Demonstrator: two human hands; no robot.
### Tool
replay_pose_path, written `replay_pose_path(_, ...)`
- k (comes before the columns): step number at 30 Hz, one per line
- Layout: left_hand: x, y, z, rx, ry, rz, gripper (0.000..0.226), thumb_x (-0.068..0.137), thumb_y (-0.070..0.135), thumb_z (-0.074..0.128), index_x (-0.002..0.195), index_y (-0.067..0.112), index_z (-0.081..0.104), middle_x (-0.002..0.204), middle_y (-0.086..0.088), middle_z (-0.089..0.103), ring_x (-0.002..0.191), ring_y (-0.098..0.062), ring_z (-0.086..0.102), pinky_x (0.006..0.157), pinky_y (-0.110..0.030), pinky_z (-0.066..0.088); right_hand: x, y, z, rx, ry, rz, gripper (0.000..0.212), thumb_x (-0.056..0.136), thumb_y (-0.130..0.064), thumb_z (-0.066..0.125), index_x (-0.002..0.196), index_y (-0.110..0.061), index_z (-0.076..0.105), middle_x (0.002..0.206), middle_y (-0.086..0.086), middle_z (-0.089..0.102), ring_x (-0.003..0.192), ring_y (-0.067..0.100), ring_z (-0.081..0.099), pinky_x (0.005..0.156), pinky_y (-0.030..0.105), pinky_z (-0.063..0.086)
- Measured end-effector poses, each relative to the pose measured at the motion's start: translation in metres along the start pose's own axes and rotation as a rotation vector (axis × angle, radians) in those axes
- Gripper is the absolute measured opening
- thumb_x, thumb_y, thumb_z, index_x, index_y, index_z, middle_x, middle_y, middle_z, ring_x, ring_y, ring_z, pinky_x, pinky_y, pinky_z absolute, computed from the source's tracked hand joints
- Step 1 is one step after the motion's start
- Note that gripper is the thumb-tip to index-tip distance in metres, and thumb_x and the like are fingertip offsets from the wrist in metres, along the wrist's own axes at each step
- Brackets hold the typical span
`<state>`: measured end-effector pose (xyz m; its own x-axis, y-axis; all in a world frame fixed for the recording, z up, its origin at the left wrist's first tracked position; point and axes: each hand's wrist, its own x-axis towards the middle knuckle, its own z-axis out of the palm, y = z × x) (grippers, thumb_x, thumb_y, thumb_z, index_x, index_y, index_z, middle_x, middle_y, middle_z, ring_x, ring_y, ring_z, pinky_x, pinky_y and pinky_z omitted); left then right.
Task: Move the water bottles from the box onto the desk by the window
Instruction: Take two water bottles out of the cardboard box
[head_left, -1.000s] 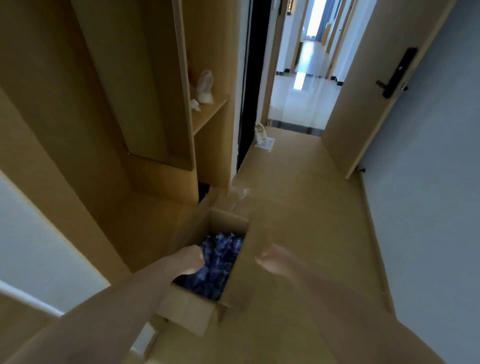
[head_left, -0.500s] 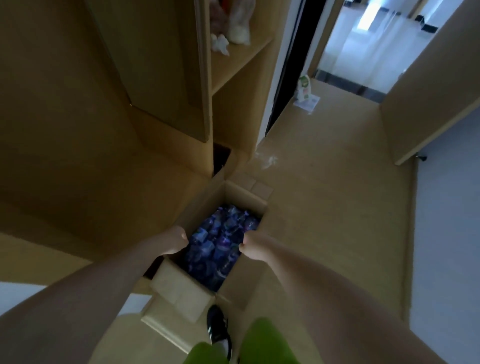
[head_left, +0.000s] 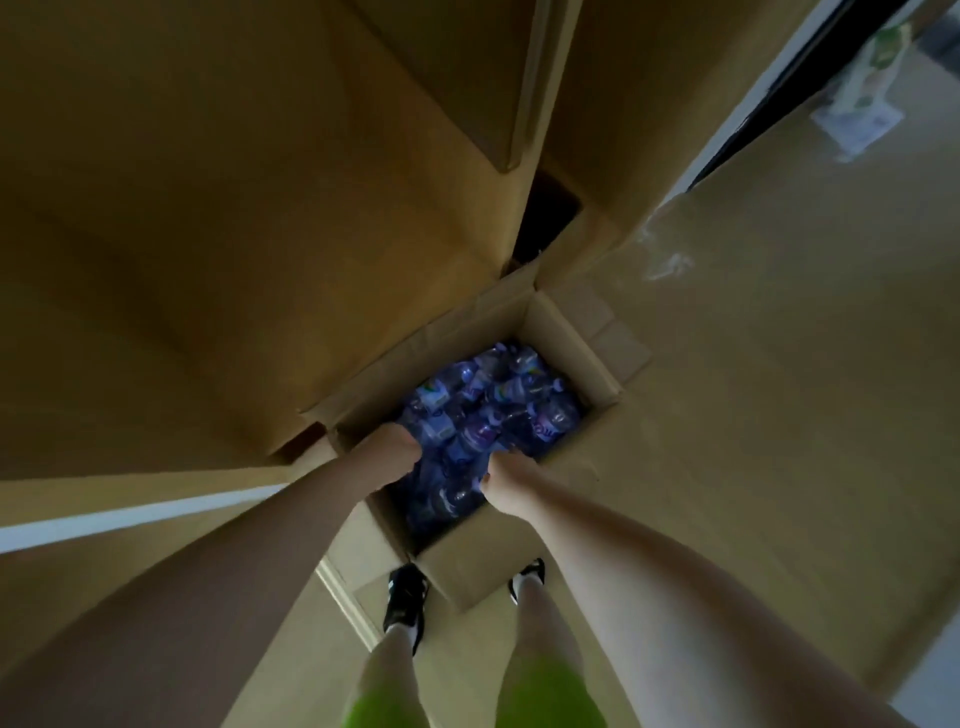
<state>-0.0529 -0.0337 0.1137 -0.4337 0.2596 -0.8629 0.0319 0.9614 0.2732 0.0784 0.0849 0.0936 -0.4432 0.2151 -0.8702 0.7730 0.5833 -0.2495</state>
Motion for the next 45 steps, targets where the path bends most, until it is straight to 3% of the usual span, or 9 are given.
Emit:
replay_pose_path(13,0.148,-0.059,0.114,-0.218,-0.033,-0.14,0.03,0.097,0.009,0.044,0.068,0.016,0.049,0.085,-0.01,0.056,0.086,-0.02,0.05,0.075,-0.027,0.036,0.195,0.057,0.063,-0.149,-0.169,-0.046,0.054,0.1,-0.028,0.046,0.145,-0.001,0.03,0.143,0.021,0.04,0.13,0.036,0.044,0.102,0.039,0.039)
replay_pose_path(18,0.163,-0.083,0.136,-0.357,-0.019,-0.191,0.028,0.097,0.013,0.045,0.071,0.02,0.053,0.091,-0.017,0.062,0.086,-0.029,0.059,0.079,-0.036,0.046,0.227,0.063,0.097,-0.103,-0.255,-0.064,0.019,0.099,-0.027,0.051,0.092,-0.01,0.049,0.094,0.005,0.051,0.098,0.024,0.052,0.079,0.027,0.035)
replay_pose_path(22,0.162,-0.091,0.147,-0.428,-0.073,-0.197,0.027,0.097,0.01,0.046,0.074,0.022,0.054,0.1,-0.025,0.064,0.098,-0.039,0.062,0.092,-0.051,0.049,0.23,0.057,0.09,-0.05,-0.338,-0.03,0.051,0.096,-0.042,0.055,0.131,-0.005,0.05,0.13,0.011,0.055,0.124,0.028,0.05,0.096,0.031,0.041)
replay_pose_path(26,0.16,-0.085,0.142,-0.496,0.004,-0.219,0.027,0.098,0.019,0.045,0.074,0.02,0.057,0.096,-0.022,0.067,0.093,-0.036,0.063,0.089,-0.05,0.05,0.237,0.043,0.1,0.031,-0.34,0.037,0.067,0.093,-0.043,0.059,0.141,-0.002,0.036,0.137,0.013,0.047,0.118,0.027,0.051,0.083,0.027,0.047)
replay_pose_path(31,0.162,-0.077,0.136,-0.496,0.065,-0.212,0.024,0.099,0.016,0.041,0.084,0.013,0.061,0.099,-0.017,0.066,0.096,-0.032,0.062,0.089,-0.044,0.05,0.222,0.03,0.119,-0.029,-0.149,-0.149,0.018,0.097,-0.025,0.056,0.096,-0.007,0.059,0.103,0.01,0.066,0.1,0.024,0.063,0.078,0.029,0.047)
replay_pose_path(34,0.153,-0.074,0.134,-0.355,0.094,-0.181,0.02,0.098,0.012,0.041,0.102,0.013,0.061,0.103,-0.01,0.065,0.097,-0.024,0.061,0.082,-0.033,0.046,0.213,0.018,0.103,-0.181,-0.164,-0.293,0.034,0.093,-0.019,0.055,0.062,-0.015,0.042,0.073,0.005,0.057,0.075,0.021,0.058,0.063,0.03,0.042)
replay_pose_path(40,0.136,-0.077,0.128,-0.121,0.018,-0.155,0.077,0.073,0.022,0.073,0.141,0.023,0.038,0.136,-0.002,0.051,0.129,-0.026,0.044,0.105,-0.042,0.039,0.186,-0.016,0.006,-0.217,-0.225,-0.413,0.04,0.088,-0.02,0.059,0.056,-0.013,0.037,0.044,-0.002,0.04,0.044,0.018,0.052,0.045,0.025,0.034)
replay_pose_path(43,0.145,-0.068,0.127,-0.345,0.066,-0.027,0.107,0.041,0.05,0.084,0.136,0.028,0.04,0.128,0.002,0.055,0.122,-0.021,0.05,0.102,-0.044,0.043,0.175,-0.037,-0.041,-0.215,-0.259,-0.417,0.04,0.09,-0.024,0.06,0.056,-0.012,0.043,0.043,0.0,0.048,0.054,0.022,0.068,0.048,0.022,0.042)
replay_pose_path(45,0.151,-0.058,0.12,-0.542,0.152,0.042,0.092,0.037,0.053,0.085,0.119,0.026,0.051,0.111,0.0,0.064,0.104,-0.019,0.062,0.09,-0.047,0.051,0.168,-0.048,-0.067,-0.188,-0.271,-0.421,0.038,0.091,-0.026,0.06,0.059,-0.01,0.048,0.053,0.003,0.055,0.06,0.022,0.07,0.045,0.017,0.044)
